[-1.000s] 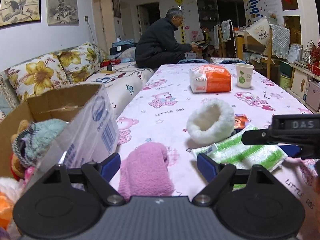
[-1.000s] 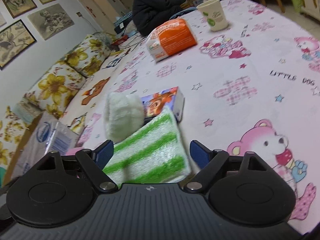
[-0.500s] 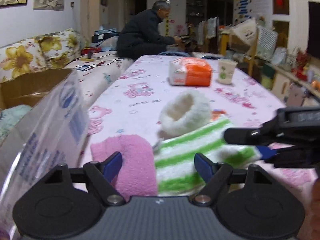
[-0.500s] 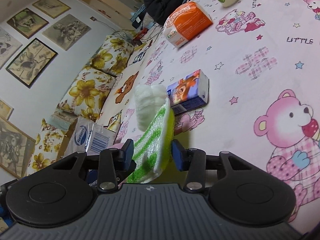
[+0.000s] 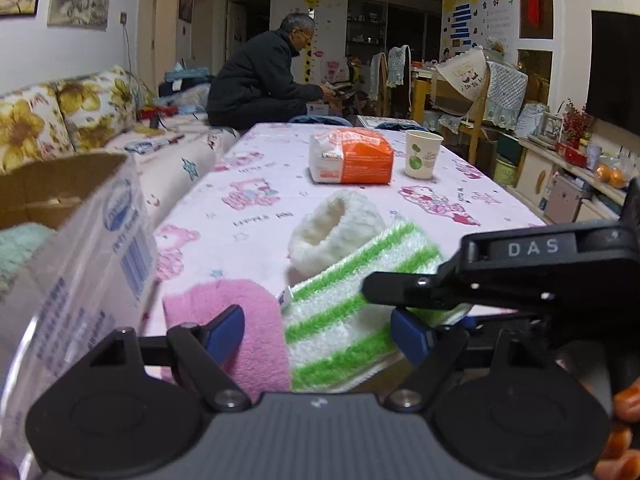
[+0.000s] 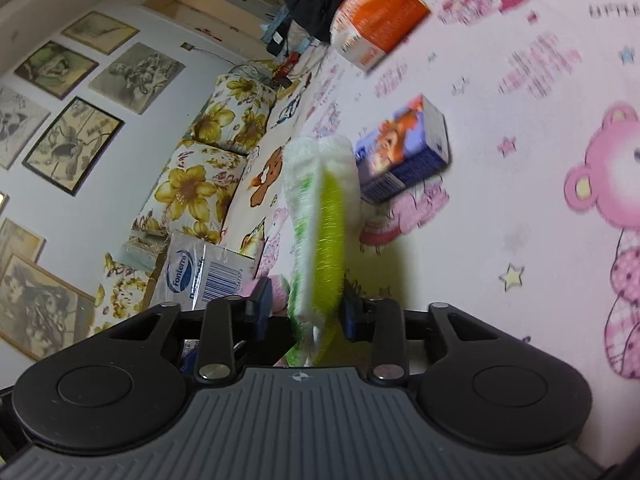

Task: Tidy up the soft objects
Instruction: 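Grasp the pink sock with left tool while right tool grasps green-white striped sponge cloth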

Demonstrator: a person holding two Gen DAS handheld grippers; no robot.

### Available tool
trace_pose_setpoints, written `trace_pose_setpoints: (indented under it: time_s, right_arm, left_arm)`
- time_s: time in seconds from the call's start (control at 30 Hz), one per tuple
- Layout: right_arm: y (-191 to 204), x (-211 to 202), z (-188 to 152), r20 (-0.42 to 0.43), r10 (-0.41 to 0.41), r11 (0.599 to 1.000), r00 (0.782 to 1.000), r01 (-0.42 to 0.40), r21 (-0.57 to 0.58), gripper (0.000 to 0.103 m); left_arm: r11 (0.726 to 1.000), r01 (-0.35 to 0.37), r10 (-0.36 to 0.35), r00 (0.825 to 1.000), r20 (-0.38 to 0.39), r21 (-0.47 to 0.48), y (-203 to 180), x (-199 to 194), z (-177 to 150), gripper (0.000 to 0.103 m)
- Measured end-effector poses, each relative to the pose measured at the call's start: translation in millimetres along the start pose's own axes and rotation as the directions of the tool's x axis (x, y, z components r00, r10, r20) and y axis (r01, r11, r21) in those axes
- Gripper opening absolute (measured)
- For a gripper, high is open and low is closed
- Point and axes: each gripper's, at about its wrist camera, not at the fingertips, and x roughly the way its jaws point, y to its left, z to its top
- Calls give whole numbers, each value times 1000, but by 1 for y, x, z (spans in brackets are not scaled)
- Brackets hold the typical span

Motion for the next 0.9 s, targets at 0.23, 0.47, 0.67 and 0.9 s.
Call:
trace_pose_setpoints:
  time_s: [0.23, 0.47, 0.67, 0.9]
  right_arm:
    - [-10, -9, 6, 20, -40, 999, 999, 39, 31, 26]
    - [4, 4, -1, -8, -65, 997, 998, 64, -34, 34]
    - [0, 11, -3, -18, -84, 996, 996, 84, -25, 52]
    - [4, 17, -4, -16, -97, 995, 995, 96, -19, 47]
  left_arm:
    - [996, -92, 93, 996, 6, -9, 11, 1, 3, 83]
    - [971, -228, 230, 973, -20, 75, 7, 16, -1, 75]
    - [960, -262, 269, 960, -73, 98, 11, 28, -4, 51]
    - [965, -246, 253, 965, -67, 94, 14, 27, -1, 40]
